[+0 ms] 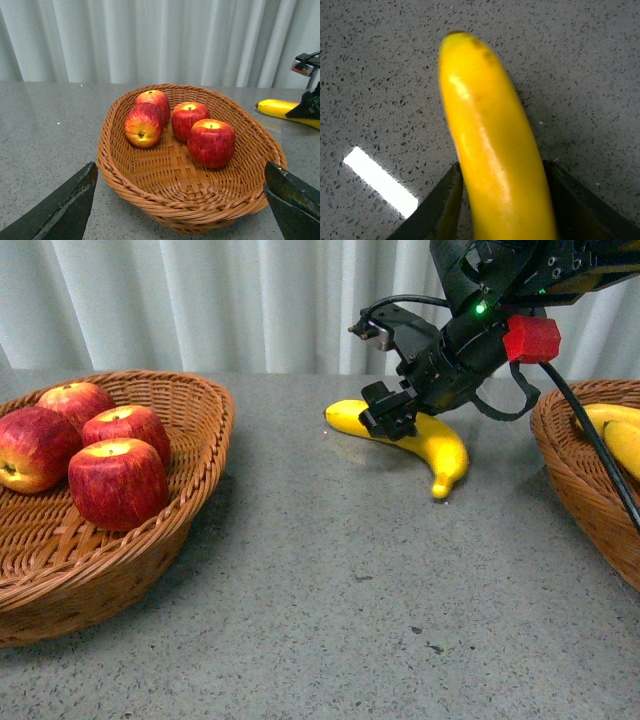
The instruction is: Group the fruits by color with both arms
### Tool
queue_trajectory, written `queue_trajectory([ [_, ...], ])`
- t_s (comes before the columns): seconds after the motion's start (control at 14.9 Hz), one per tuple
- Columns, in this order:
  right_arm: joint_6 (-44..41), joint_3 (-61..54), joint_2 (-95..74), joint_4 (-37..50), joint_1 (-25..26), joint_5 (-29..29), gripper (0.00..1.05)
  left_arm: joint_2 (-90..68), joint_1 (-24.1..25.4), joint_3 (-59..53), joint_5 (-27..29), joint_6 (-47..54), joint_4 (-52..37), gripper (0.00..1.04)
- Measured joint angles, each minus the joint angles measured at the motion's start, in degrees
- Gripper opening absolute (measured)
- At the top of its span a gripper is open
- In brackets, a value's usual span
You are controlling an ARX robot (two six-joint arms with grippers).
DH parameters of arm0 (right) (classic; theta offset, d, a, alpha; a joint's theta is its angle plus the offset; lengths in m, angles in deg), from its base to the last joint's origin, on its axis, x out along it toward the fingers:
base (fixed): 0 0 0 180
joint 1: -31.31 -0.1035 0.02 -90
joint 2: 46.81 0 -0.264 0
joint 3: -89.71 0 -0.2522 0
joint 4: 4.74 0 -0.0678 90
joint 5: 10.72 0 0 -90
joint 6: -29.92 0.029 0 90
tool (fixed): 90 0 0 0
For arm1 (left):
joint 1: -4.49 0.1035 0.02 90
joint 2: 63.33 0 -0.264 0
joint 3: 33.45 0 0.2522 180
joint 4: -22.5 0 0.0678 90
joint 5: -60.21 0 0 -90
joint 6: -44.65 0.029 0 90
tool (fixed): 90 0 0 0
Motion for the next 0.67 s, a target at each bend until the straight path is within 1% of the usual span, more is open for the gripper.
queue_trajectory([
  [0.13,-0.07,-1.4,0.66,1.7,0.22,-0.63,0.37,0.0,0.0,0.0,0.0,0.0,0.0,0.98],
  [0.2,0.07,-2.49,1.42,2.97,0.55,-1.01,0.34,0.0,0.0,0.0,0.0,0.0,0.0,0.98],
  [0.33,2.21,-6.16,4.85,8.02,2.05,-0.55,0.34,0.0,0.0,0.0,0.0,0.0,0.0,0.98],
  [0.47,5.9,-10.73,11.91,13.97,4.98,-0.35,0.34,0.0,0.0,0.0,0.0,0.0,0.0,0.98],
  [0.6,8.07,-17.25,21.7,18.51,9.64,-1.84,0.34,0.0,0.0,0.0,0.0,0.0,0.0,0.98],
  [0.67,7.89,-22.32,27.47,20.92,12.83,-3.5,0.34,0.0,0.0,0.0,0.0,0.0,0.0,0.98],
])
